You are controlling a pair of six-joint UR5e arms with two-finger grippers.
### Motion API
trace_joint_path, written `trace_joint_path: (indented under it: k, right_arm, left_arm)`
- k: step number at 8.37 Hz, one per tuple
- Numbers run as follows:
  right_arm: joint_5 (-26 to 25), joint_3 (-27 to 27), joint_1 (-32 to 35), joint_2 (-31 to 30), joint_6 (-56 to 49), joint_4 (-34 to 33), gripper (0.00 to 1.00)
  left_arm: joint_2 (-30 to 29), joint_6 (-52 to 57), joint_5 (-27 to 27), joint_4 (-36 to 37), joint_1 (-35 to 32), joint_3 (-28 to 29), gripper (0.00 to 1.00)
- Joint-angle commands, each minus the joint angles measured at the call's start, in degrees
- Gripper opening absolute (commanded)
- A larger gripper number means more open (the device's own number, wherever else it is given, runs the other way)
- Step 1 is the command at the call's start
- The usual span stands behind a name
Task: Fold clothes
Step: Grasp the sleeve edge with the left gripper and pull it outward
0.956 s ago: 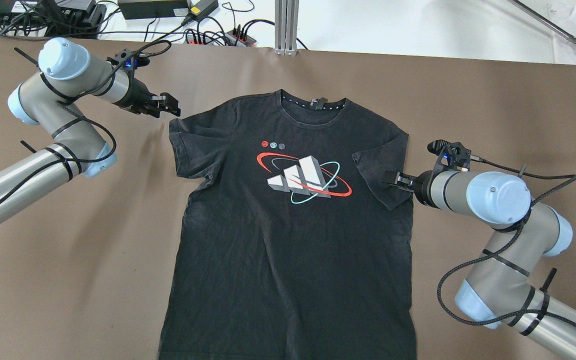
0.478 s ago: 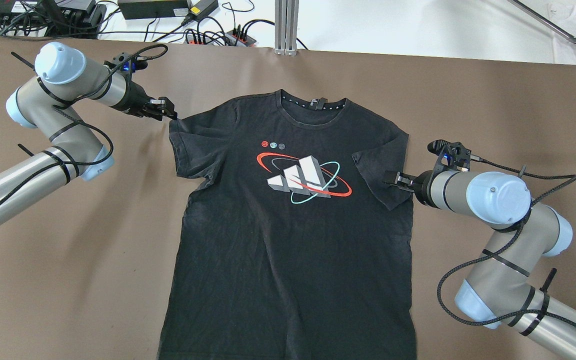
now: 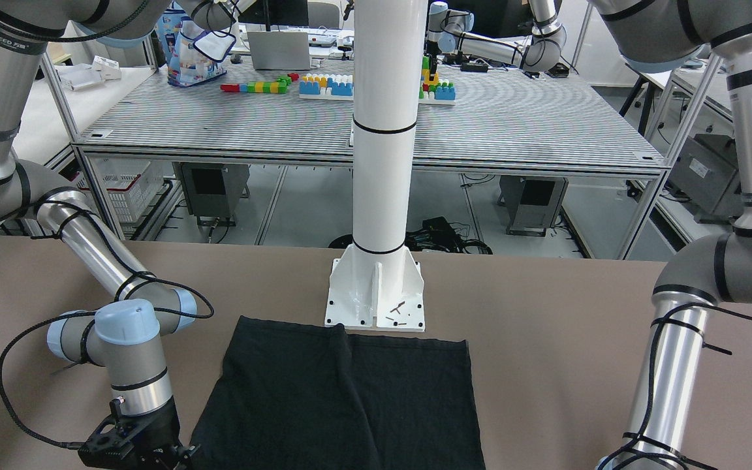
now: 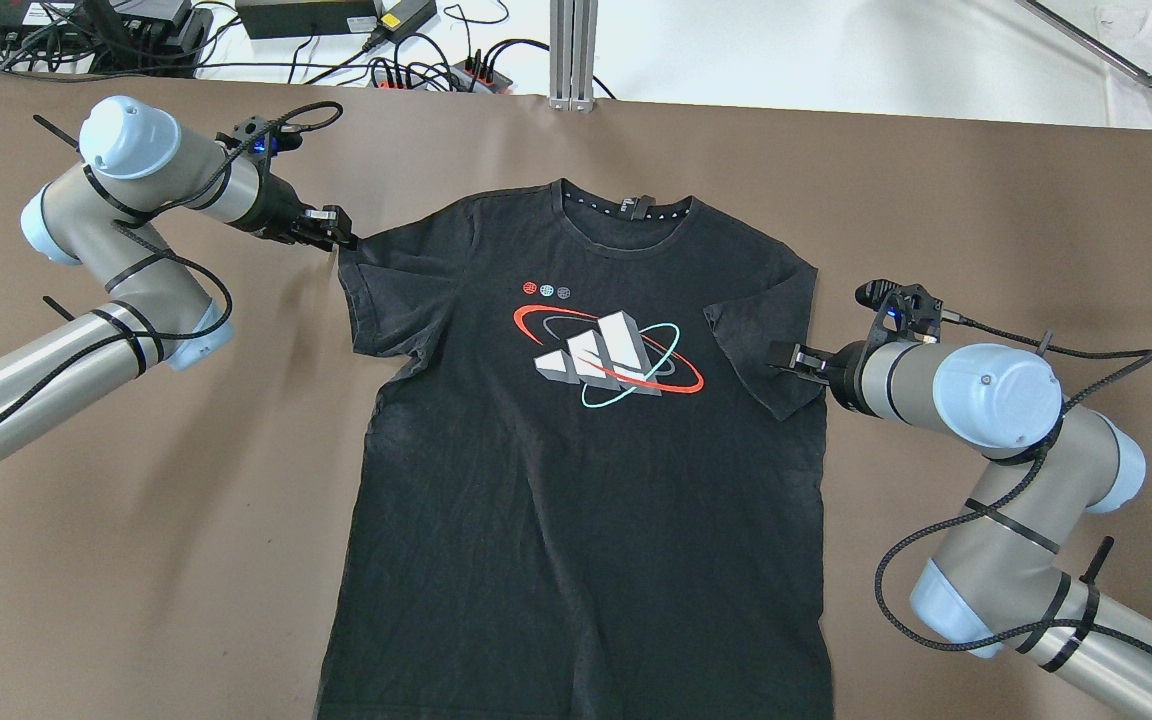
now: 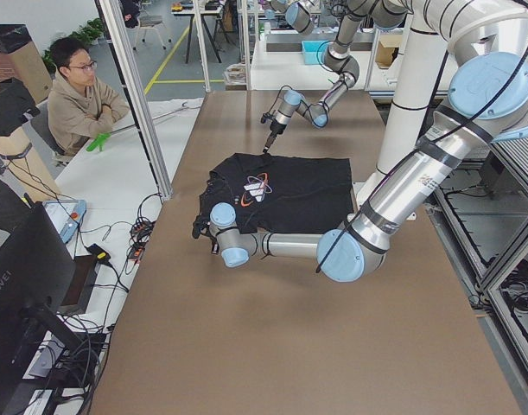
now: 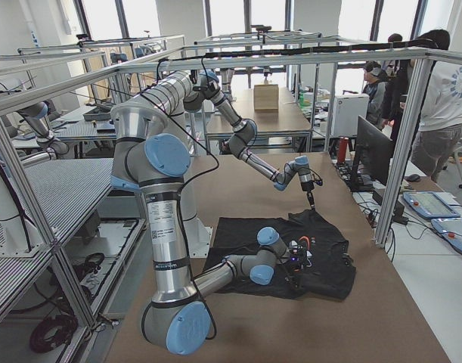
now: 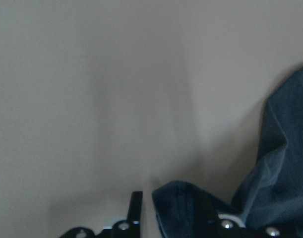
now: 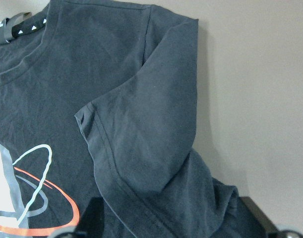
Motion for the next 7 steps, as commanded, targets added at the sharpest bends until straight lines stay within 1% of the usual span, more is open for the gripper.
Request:
trace_joint_path:
  k: [1, 2, 3, 5, 6, 7]
  right_arm:
    - [0.0, 0.0, 0.0, 0.0, 0.0, 0.0, 0.94]
    - [0.0, 0.0, -0.1, 0.0, 0.1, 0.0, 0.94]
    - [0.0, 0.0, -0.2, 0.0, 0.2, 0.0, 0.94]
    - [0.0, 0.0, -0.4, -0.1, 0.4, 0.1, 0.94]
    - [0.0, -0.1, -0.4, 0.0, 0.4, 0.1, 0.94]
    - [0.0, -0.4, -0.4, 0.0, 0.4, 0.1, 0.94]
  left_arm:
    - [0.0, -0.1, 0.0, 0.0, 0.3, 0.1, 0.33]
    - [0.0, -0.1, 0.0, 0.0, 0.3, 0.2, 0.22]
    - [0.1, 0.0, 0.0, 0.0, 0.3, 0.3, 0.2]
    - [0.0, -0.1, 0.0, 0.1, 0.4, 0.4, 0.14]
    - [0.0, -0.1, 0.0, 0.1, 0.4, 0.4, 0.13]
    - [0.0, 0.0, 0.0, 0.1, 0.3, 0.4, 0.19]
